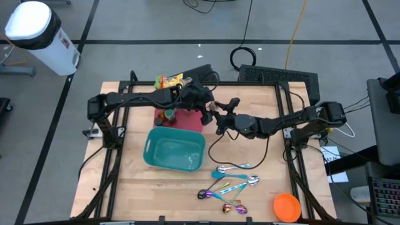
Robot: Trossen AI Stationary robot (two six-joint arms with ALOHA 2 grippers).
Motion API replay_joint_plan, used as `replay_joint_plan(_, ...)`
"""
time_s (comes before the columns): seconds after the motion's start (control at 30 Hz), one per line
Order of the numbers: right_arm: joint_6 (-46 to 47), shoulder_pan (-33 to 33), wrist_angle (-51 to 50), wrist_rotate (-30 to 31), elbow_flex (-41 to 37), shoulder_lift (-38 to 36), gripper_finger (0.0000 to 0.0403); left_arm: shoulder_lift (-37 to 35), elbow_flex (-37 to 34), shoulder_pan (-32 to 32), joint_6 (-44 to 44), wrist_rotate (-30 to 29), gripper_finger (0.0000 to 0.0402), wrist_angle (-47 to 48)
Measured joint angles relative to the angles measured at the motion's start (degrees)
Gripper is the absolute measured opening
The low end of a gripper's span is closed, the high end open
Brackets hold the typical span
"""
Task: Pick & Place Food Item
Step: Put the brown seasoning bottle into the red bin
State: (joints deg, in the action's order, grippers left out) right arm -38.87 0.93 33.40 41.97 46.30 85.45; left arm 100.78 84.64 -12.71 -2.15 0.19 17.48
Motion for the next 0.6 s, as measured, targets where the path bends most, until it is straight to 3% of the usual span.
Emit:
replay_joint_plan(0.27,-1.38,0.68,-1.11,0.09,-0.02,0.00,0.0168,0.18,0.00,-0.83,-1.62,0.26,0.0261,1.61)
replay_joint_plan(0.6,-5.57,2.49,-1.24,1.00,-0.24,0.15,0.0168,0.36,0.11,-0.66,-1.86,-1.44,0.0101,1.09)
